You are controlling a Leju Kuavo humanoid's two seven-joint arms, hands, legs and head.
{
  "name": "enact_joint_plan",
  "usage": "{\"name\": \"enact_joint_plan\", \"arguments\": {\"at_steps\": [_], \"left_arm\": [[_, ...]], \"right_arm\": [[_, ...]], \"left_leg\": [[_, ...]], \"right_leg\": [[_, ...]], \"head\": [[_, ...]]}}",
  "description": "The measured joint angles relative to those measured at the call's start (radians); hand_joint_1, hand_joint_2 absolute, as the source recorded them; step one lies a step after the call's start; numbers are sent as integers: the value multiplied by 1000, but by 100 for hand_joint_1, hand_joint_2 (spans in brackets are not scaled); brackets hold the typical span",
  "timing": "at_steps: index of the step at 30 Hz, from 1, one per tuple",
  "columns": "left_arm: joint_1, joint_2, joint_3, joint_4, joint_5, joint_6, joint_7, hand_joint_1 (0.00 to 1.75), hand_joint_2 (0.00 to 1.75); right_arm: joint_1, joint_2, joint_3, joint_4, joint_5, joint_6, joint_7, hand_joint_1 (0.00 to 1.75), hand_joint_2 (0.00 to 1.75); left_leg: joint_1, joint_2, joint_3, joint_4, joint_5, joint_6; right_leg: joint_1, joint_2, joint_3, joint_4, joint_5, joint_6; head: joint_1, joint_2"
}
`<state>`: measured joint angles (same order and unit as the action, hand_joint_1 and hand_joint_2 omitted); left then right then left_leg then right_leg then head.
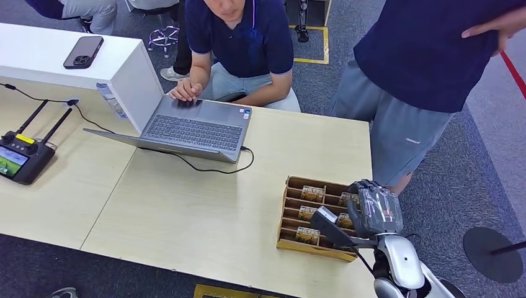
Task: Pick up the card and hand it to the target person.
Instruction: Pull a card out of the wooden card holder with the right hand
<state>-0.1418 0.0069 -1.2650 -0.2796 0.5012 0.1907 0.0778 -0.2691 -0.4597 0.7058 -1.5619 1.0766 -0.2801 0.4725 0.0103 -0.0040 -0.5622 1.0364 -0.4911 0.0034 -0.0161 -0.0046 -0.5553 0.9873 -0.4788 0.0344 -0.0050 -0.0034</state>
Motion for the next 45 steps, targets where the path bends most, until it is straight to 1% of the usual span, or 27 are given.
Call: {"name": "enact_joint_plan", "arguments": {"at_steps": [8,27,29,33,40,45], "left_arm": [[0,0,0,0,0,0,0,0,0],[0,0,0,0,-14,0,2,0,0],[0,0,0,0,-14,0,2,0,0],[0,0,0,0,-14,0,2,0,0],[0,0,0,0,-14,0,2,0,0],[1,0,0,0,-12,-1,2,0,0]], "right_arm": [[1,0,-7,6,-2,-3,0,98,175],[3,2,-7,19,-13,-5,-4,92,175],[3,2,-7,19,-14,-5,-4,96,175],[3,2,-7,20,-15,-6,-5,114,175],[5,2,-7,23,-15,-6,-6,123,175],[5,3,-7,24,-15,-1,-8,135,175]], "left_leg": [[0,0,0,0,0,0],[0,0,0,0,0,0],[0,0,0,0,0,0],[0,0,0,0,0,0],[0,0,0,0,0,0],[0,0,0,0,0,0]], "right_leg": [[0,0,0,0,0,0],[0,0,0,0,0,0],[0,0,0,0,0,0],[0,0,0,0,0,0],[0,0,0,0,0,0],[0,0,0,0,0,0]], "head": [[0,0],[0,0],[0,0],[0,0],[0,0],[0,0]]}}
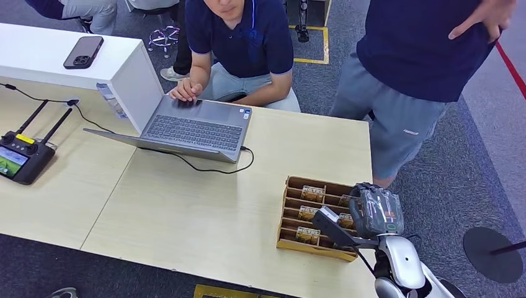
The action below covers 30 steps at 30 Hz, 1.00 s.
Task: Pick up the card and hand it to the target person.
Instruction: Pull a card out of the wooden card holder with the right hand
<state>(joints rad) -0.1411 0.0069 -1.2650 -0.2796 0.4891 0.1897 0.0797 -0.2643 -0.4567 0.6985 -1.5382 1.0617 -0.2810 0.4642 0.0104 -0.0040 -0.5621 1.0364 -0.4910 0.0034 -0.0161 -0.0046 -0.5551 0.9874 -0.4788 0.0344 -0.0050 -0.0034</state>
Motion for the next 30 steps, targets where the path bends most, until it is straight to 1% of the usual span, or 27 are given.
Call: {"name": "enact_joint_plan", "arguments": {"at_steps": [10,16,20,30], "left_arm": [[0,0,0,0,0,-1,-2,0,0],[0,-2,0,0,0,-2,-5,0,0],[0,-2,0,0,0,-3,-14,0,175],[-1,-2,0,0,-41,-27,-29,0,175]], "right_arm": [[-3,5,3,0,-4,35,-10,130,175],[-5,10,4,2,-11,39,-15,144,175],[-5,12,4,2,-16,38,-20,147,175],[-11,18,5,11,-23,25,-35,147,175]], "left_leg": [[0,0,1,0,0,0],[0,0,1,0,0,0],[0,0,1,0,0,0],[0,0,1,0,0,0]], "right_leg": [[0,0,1,0,0,0],[0,0,1,0,0,0],[0,0,1,0,0,0],[0,0,1,0,0,0]], "head": [[0,0],[0,0],[0,0],[0,0]]}}
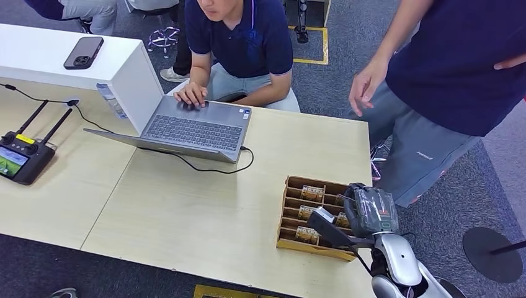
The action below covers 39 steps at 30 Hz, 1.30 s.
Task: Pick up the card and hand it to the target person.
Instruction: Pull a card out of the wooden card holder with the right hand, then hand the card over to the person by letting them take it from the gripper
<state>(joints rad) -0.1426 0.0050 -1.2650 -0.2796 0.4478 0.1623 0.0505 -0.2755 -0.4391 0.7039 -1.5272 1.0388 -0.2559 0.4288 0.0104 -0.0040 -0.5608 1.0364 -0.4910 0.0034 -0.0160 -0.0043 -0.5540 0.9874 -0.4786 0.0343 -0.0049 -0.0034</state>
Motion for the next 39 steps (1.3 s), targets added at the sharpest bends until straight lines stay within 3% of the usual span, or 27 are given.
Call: {"name": "enact_joint_plan", "arguments": {"at_steps": [14,30,37,39], "left_arm": [[-24,0,10,0,4,52,-25,0,175],[-33,0,29,0,-16,43,-20,0,175],[-34,0,33,0,-18,37,-12,0,175],[-34,-1,35,0,-19,37,-8,0,87]], "right_arm": [[13,-6,-17,-10,-52,-122,22,147,175],[-45,-74,-176,-250,-128,-199,42,147,175],[-65,-75,-195,-305,-188,-231,-7,147,175],[-66,-70,-191,-306,-199,-238,-22,161,175]], "left_leg": [[0,0,0,0,0,0],[0,0,-1,0,1,0],[0,0,-1,0,1,0],[0,0,-1,0,1,0]], "right_leg": [[0,0,0,0,0,0],[0,0,0,0,0,0],[0,-1,0,0,0,0],[0,-1,0,0,0,0]], "head": [[0,0],[0,0],[0,0],[0,0]]}}
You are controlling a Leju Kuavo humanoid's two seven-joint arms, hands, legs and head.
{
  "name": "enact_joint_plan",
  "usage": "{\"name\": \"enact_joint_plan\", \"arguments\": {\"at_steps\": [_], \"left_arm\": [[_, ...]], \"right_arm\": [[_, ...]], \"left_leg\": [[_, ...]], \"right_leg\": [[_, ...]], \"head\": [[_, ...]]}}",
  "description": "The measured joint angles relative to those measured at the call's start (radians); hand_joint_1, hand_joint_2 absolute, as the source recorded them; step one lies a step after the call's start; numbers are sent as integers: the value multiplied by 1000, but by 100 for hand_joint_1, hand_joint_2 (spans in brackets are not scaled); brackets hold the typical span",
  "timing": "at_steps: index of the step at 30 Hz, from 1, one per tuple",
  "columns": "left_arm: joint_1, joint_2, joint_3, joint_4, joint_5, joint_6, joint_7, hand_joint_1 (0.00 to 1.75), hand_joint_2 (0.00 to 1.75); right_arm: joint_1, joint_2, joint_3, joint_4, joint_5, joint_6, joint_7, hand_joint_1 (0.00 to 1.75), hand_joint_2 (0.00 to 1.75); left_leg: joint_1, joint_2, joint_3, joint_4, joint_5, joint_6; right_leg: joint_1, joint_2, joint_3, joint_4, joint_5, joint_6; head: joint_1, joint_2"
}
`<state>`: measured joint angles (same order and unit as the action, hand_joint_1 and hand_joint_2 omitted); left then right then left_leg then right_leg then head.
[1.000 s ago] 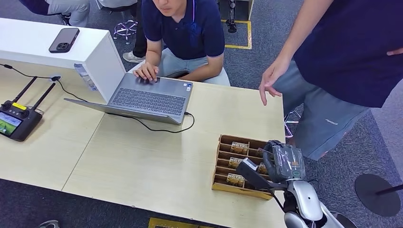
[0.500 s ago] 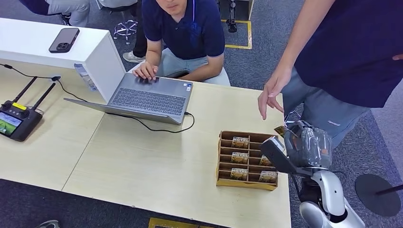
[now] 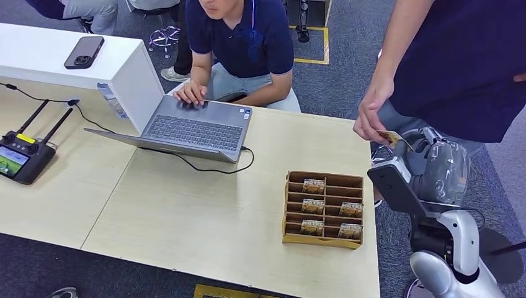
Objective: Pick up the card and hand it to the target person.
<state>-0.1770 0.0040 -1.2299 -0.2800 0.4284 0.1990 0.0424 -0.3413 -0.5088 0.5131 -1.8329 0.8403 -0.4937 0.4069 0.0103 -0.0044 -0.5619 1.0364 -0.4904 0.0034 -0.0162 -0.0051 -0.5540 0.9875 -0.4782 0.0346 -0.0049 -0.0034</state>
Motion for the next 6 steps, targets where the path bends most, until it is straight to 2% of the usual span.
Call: {"name": "enact_joint_plan", "arguments": {"at_steps": [2,4,5,6], "left_arm": [[1,0,1,0,-6,0,9,0,0],[2,-1,1,0,-15,6,25,0,0],[2,0,1,0,-20,10,33,0,0],[2,0,1,0,-22,13,37,0,0]], "right_arm": [[0,8,5,1,-13,-7,-16,175,175],[0,19,10,3,-30,-15,-33,175,175],[0,25,13,5,-37,-19,-40,144,175],[0,29,15,7,-40,-22,-44,133,175]], "left_leg": [[0,0,0,0,0,0],[0,0,0,0,0,0],[0,0,0,0,0,0],[0,0,-1,0,0,0]], "right_leg": [[0,0,0,0,0,0],[0,0,0,0,0,0],[0,0,0,0,0,0],[0,0,0,0,0,0]], "head": [[0,0],[0,0],[0,0],[0,0]]}}
